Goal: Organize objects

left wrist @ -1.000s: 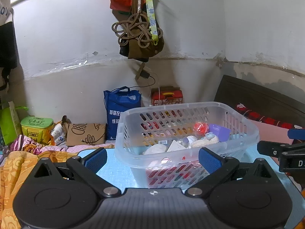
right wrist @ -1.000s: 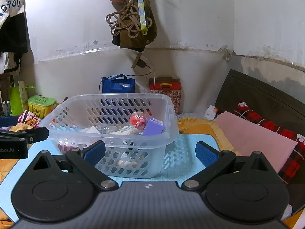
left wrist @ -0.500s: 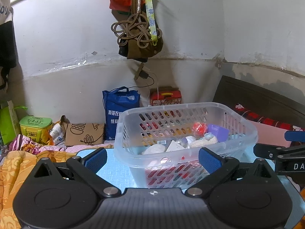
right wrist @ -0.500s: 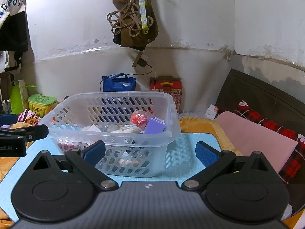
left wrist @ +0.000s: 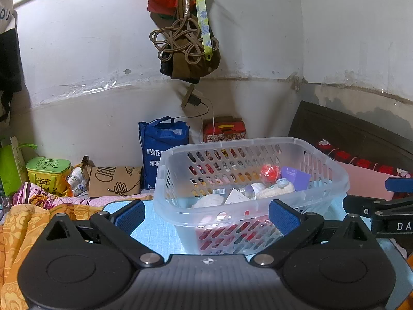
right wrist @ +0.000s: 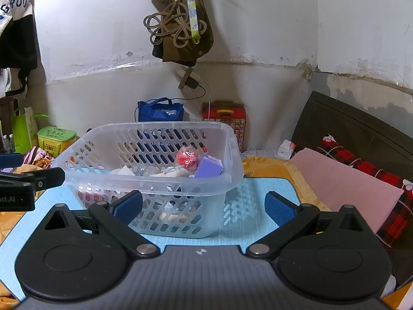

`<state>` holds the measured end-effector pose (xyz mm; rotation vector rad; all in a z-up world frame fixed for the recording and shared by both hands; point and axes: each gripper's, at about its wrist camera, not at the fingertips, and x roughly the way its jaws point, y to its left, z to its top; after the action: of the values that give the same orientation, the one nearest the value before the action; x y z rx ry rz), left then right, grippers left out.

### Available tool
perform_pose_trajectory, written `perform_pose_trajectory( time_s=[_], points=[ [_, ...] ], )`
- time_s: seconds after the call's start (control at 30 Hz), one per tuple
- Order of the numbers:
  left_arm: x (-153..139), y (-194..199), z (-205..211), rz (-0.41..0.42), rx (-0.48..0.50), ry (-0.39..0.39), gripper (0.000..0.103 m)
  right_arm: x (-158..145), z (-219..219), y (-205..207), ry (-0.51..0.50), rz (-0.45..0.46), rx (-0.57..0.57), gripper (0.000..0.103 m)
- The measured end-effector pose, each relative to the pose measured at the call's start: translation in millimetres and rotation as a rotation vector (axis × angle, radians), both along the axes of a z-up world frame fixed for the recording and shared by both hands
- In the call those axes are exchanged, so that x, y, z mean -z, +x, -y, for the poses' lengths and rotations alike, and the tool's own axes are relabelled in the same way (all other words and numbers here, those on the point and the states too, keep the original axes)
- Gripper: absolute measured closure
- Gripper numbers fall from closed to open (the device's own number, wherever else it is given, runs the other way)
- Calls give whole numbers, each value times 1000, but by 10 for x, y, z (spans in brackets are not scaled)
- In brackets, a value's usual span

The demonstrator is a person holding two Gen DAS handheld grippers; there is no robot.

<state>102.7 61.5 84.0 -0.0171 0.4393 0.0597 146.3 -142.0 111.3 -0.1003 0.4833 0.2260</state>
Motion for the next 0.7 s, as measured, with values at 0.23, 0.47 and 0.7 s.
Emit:
perform_pose_trajectory(
  time_s=[0.23, 0.47, 0.7],
  points=[
    [7, -4, 10, -7, -9, 3, 0, 6, -5, -4, 0, 0, -2, 0],
    [12, 0, 5, -11, -3, -2, 0, 19, -37, -10, 0, 0, -4, 0],
    [12, 9, 22, -12, -1, 3, 0, 36, -59, -3, -3, -5, -5, 0]
  ],
)
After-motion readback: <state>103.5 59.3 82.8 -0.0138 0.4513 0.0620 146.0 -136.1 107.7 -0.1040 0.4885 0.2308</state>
